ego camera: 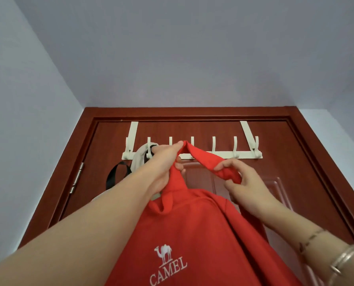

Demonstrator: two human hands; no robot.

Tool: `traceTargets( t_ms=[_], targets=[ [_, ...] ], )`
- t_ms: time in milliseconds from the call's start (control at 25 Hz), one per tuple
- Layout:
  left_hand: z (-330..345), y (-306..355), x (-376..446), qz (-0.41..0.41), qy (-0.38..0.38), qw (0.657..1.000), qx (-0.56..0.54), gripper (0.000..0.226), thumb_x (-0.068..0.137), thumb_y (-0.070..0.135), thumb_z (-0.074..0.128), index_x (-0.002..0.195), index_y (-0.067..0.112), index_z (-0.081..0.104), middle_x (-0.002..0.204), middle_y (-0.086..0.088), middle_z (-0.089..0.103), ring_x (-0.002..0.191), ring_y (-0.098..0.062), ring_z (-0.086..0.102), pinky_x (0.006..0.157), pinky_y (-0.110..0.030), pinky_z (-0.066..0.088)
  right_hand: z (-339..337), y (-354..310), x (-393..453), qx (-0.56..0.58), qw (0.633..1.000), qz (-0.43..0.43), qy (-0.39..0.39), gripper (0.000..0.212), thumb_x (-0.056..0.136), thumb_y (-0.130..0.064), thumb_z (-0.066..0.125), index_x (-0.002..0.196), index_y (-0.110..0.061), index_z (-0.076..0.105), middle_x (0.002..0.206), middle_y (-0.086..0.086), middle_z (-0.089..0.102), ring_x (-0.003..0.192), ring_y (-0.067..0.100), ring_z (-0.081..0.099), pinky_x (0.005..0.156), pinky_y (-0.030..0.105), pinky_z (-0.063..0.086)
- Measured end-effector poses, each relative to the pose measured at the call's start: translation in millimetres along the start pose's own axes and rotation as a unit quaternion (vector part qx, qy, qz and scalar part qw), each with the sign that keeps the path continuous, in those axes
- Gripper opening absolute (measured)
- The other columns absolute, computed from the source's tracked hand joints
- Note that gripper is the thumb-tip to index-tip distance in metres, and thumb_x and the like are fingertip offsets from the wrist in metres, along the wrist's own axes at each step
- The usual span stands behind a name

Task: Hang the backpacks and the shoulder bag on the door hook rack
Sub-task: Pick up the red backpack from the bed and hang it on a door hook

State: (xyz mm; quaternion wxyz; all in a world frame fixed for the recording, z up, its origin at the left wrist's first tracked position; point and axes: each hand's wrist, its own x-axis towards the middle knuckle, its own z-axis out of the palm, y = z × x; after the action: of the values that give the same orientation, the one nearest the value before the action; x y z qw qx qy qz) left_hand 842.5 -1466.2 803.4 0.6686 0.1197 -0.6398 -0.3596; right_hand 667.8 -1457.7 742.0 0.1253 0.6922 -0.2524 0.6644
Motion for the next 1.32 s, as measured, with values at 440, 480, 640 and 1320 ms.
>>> traceTargets(
  t_ms=[440,480,640,1320],
  targets=[
    [17,-35,117,0.259,0.009,0.914,0.311,0.034,0.093,0.002,0.035,0.101,0.021,0.063,0.105,-0.005,0.059,0.074,-0.014,0.056,0.06,-0.014,0.044,17,76,109,-0.27,0.96,-0.07,0.032,0.054,0.079,-0.003,0.053,0.129,-0.025,0.053,0.134,-0.003,0.045,0.115,0.026,0.056,0.094,0.044,0.046],
    [22,-36,129,0.271,0.014,0.9,0.343,0.036,0.093,0.003,0.035,0.111,0.021,0.061,0.111,-0.003,0.059,0.083,-0.017,0.059,0.062,-0.009,0.045,17,80,118,-0.271,0.959,-0.067,0.039,0.055,0.079,-0.003,0.053,0.129,-0.025,0.052,0.134,-0.003,0.045,0.114,0.026,0.056,0.093,0.044,0.047],
    [37,-30,165,0.293,0.047,0.845,0.445,0.047,0.092,0.003,0.035,0.132,0.025,0.048,0.139,-0.009,0.049,0.13,-0.026,0.041,0.107,-0.03,0.034,21,83,158,-0.248,0.965,-0.064,0.049,0.056,0.078,-0.004,0.051,0.131,-0.022,0.051,0.135,0.0,0.043,0.116,0.029,0.054,0.096,0.045,0.045],
    [20,-57,172,0.225,0.043,0.727,0.647,0.059,0.084,-0.005,0.041,0.141,0.008,0.037,0.16,-0.017,-0.005,0.148,-0.03,0.007,0.115,-0.041,0.023,37,100,163,-0.298,0.948,-0.087,-0.07,0.051,0.073,-0.004,0.05,0.125,-0.006,0.055,0.135,0.01,0.047,0.123,0.032,0.047,0.1,0.046,0.042]
  ],
)
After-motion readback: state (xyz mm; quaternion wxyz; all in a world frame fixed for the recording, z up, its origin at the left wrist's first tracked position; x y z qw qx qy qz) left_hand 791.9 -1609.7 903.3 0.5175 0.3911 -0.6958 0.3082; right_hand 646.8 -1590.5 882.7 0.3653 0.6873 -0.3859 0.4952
